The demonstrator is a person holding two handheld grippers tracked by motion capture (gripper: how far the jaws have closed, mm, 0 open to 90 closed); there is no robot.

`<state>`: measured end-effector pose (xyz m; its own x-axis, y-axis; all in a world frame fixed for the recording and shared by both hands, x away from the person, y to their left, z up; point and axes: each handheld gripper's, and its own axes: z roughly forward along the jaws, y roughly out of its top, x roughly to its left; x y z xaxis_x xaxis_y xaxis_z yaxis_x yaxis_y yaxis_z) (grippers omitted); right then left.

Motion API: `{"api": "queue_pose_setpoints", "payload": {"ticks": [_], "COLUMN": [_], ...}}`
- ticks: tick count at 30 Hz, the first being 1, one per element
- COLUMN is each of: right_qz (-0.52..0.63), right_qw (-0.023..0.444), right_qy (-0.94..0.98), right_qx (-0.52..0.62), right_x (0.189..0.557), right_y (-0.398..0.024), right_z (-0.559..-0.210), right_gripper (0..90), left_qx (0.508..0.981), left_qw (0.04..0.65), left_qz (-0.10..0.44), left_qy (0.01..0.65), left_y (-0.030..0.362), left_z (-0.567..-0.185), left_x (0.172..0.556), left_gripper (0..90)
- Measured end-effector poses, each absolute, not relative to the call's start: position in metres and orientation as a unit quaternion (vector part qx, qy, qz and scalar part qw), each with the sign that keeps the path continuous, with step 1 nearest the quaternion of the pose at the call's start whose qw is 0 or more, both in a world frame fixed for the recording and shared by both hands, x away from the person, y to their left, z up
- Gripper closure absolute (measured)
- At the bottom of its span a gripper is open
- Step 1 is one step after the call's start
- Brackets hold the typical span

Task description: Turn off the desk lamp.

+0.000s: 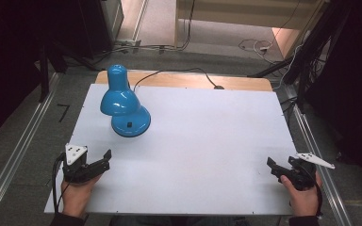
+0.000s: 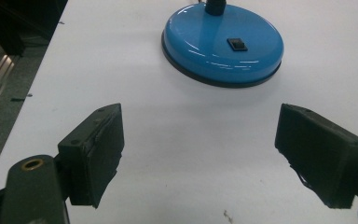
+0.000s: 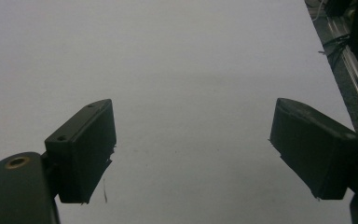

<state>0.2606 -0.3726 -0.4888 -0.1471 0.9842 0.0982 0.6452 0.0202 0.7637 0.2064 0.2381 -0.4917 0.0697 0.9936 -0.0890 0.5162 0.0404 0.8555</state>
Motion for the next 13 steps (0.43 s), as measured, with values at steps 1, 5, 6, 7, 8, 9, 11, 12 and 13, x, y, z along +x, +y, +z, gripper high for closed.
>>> {"api": "queue_pose_setpoints", "payload": {"ticks": [1, 5, 6, 7, 8, 9, 11, 12, 13], "right_qz": [0.349, 0.347, 0.347, 0.346, 0.346, 0.345, 0.342, 0.339, 0.337], "right_qw": [0.243, 0.245, 0.243, 0.245, 0.245, 0.244, 0.244, 0.244, 0.245], "right_qy": [0.672, 0.672, 0.671, 0.672, 0.671, 0.67, 0.669, 0.669, 0.667], "right_qx": [0.606, 0.607, 0.609, 0.607, 0.608, 0.61, 0.613, 0.615, 0.617], "right_x": [0.261, 0.261, 0.261, 0.261, 0.262, 0.262, 0.263, 0.264, 0.265], "right_y": [-0.373, -0.373, -0.373, -0.374, -0.374, -0.375, -0.376, -0.377, -0.378], "right_z": [-0.489, -0.49, -0.49, -0.49, -0.49, -0.49, -0.492, -0.493, -0.495], "right_gripper": [13.1, 13.0, 13.1, 13.1, 13.1, 13.0, 13.0, 13.0, 13.0], "left_qx": [0.619, 0.621, 0.621, 0.622, 0.623, 0.625, 0.629, 0.632, 0.634], "left_qw": [0.388, 0.381, 0.38, 0.379, 0.379, 0.377, 0.37, 0.364, 0.356], "left_qz": [0.309, 0.306, 0.306, 0.306, 0.306, 0.306, 0.307, 0.309, 0.313], "left_qy": [0.609, 0.612, 0.613, 0.613, 0.612, 0.611, 0.611, 0.61, 0.611], "left_y": [0.238, 0.24, 0.24, 0.24, 0.241, 0.241, 0.242, 0.243, 0.243], "left_z": [-0.492, -0.494, -0.494, -0.494, -0.495, -0.496, -0.498, -0.5, -0.502], "left_x": [0.205, 0.2, 0.199, 0.197, 0.196, 0.195, 0.195, 0.196, 0.198], "left_gripper": [15.0, 13.0, 12.3, 12.1, 12.1, 12.1, 11.9, 11.3, 11.3]}}
